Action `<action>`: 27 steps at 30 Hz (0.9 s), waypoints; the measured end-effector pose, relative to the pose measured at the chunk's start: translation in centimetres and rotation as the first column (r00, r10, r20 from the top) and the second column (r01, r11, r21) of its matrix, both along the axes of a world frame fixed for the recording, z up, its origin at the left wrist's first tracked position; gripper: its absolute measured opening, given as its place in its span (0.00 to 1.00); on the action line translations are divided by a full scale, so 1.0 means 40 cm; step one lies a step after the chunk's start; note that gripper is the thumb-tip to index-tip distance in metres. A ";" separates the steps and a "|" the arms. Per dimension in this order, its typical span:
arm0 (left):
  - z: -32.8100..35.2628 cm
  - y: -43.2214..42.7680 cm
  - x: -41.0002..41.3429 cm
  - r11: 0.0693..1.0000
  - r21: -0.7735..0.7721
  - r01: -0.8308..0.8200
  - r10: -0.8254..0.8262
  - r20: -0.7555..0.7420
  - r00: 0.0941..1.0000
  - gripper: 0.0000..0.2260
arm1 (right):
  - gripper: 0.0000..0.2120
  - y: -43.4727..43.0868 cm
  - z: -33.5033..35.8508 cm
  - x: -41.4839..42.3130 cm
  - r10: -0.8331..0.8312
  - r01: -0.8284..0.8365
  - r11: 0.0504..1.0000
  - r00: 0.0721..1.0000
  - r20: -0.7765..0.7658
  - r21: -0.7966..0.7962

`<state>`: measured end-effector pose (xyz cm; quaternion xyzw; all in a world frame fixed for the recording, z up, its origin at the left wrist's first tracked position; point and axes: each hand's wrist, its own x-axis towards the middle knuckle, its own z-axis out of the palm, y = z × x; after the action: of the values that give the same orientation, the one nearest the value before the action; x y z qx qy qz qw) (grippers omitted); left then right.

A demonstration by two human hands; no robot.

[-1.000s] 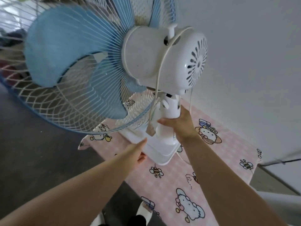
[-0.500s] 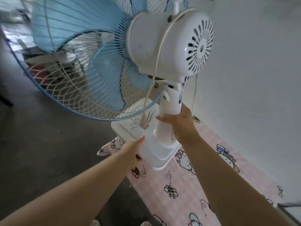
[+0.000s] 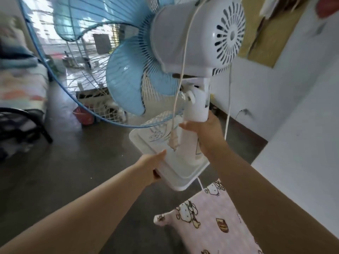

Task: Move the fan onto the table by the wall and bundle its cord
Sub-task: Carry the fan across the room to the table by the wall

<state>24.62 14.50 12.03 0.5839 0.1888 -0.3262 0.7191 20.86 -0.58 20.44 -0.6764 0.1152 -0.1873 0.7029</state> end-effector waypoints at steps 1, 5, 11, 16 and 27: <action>0.015 0.049 0.053 1.000 -0.004 0.006 -0.006 0.016 1.000 0.14 | 0.22 0.048 0.012 0.053 0.005 -0.004 1.000 1.000 0.023 -0.005; 0.075 0.195 0.213 0.999 0.039 0.012 -0.013 0.046 0.999 0.15 | 0.21 0.194 0.052 0.215 -0.006 0.005 1.000 0.998 0.059 0.017; 0.153 0.383 0.467 0.998 0.063 0.004 -0.009 0.080 0.997 0.18 | 0.25 0.384 0.121 0.470 -0.018 0.012 0.998 0.994 0.104 0.056; 0.176 0.432 0.634 0.998 0.064 -0.001 -0.003 0.059 0.998 0.18 | 0.23 0.434 0.138 0.650 -0.010 0.009 1.000 0.996 0.093 0.009; 0.131 0.313 1.135 0.998 -0.006 -0.057 0.057 0.024 0.998 0.21 | 0.21 0.337 0.110 1.187 0.075 -0.073 0.996 0.996 0.050 -0.052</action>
<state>70.01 27.04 17.27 0.5802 0.1958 -0.2990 0.7319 68.32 12.91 24.84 -0.6924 0.0672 -0.1813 0.6951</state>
